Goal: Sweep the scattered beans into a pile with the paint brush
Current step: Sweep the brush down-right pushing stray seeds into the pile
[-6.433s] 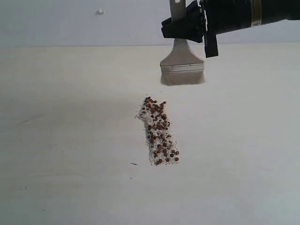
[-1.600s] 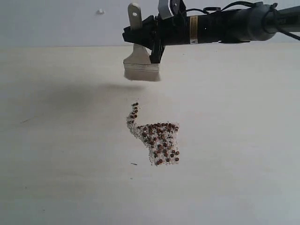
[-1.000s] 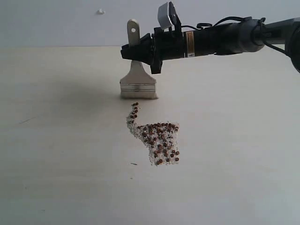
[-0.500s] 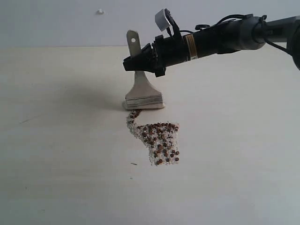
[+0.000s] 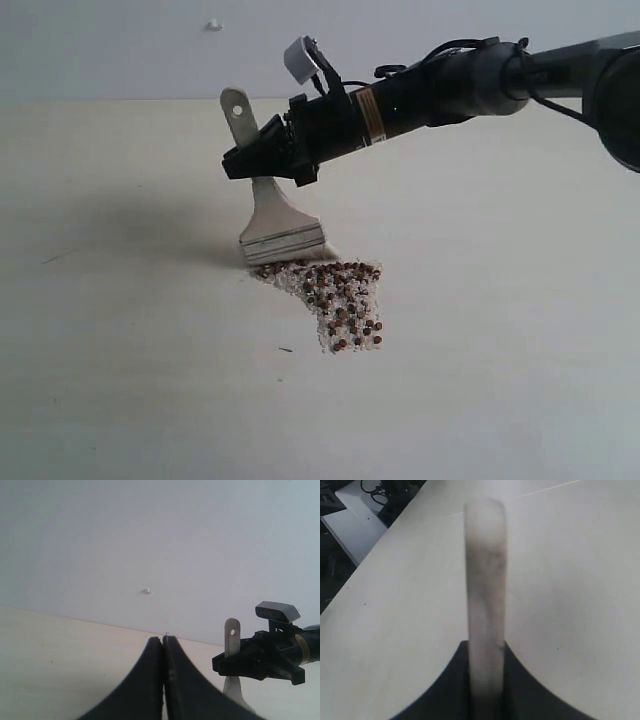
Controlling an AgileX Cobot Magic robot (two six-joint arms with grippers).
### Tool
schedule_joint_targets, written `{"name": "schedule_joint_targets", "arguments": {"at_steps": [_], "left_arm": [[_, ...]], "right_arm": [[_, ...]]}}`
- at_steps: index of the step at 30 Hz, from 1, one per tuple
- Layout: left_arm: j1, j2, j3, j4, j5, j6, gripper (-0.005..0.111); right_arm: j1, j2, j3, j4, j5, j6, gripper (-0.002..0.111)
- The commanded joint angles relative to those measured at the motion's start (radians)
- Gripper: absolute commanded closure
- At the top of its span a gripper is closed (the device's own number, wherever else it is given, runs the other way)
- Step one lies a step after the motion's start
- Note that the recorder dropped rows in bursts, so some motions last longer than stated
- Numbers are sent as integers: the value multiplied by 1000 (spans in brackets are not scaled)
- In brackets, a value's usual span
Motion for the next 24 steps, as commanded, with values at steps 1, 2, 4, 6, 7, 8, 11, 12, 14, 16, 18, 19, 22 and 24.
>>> {"name": "schedule_joint_targets", "arguments": {"at_steps": [1, 2, 4, 6, 7, 8, 11, 12, 14, 16, 18, 19, 22, 24], "left_arm": [[-7, -6, 2, 1, 3, 2, 107], [-7, -6, 2, 1, 3, 2, 107], [-7, -6, 2, 1, 3, 2, 107], [-7, -6, 2, 1, 3, 2, 107], [-7, -6, 2, 1, 3, 2, 107], [-7, -6, 2, 1, 3, 2, 107], [-7, -6, 2, 1, 3, 2, 107], [-7, -6, 2, 1, 3, 2, 107], [-7, -6, 2, 1, 3, 2, 107], [-7, -6, 2, 1, 3, 2, 107], [-7, -6, 2, 1, 3, 2, 107], [-7, -6, 2, 1, 3, 2, 107], [-7, -6, 2, 1, 3, 2, 107], [-7, -6, 2, 1, 3, 2, 107]], "right_arm": [[-1, -60, 87, -36, 2, -33, 108], [-1, -80, 118, -36, 2, -48, 108], [-1, -98, 152, -36, 2, -67, 108], [-1, -108, 181, -36, 2, -74, 108], [-1, -110, 189, -36, 2, -74, 108], [-1, -112, 198, -36, 2, -76, 108], [-1, -116, 197, -36, 2, -76, 108], [-1, -118, 197, -36, 2, -76, 108], [-1, -131, 197, -36, 2, -103, 108], [-1, -152, 197, -36, 2, -121, 108], [-4, -174, 195, -36, 2, -131, 108], [-6, -185, 195, -36, 2, -138, 108], [-17, -208, 195, -36, 2, -139, 108], [-28, -211, 195, -36, 2, -136, 108]]}}
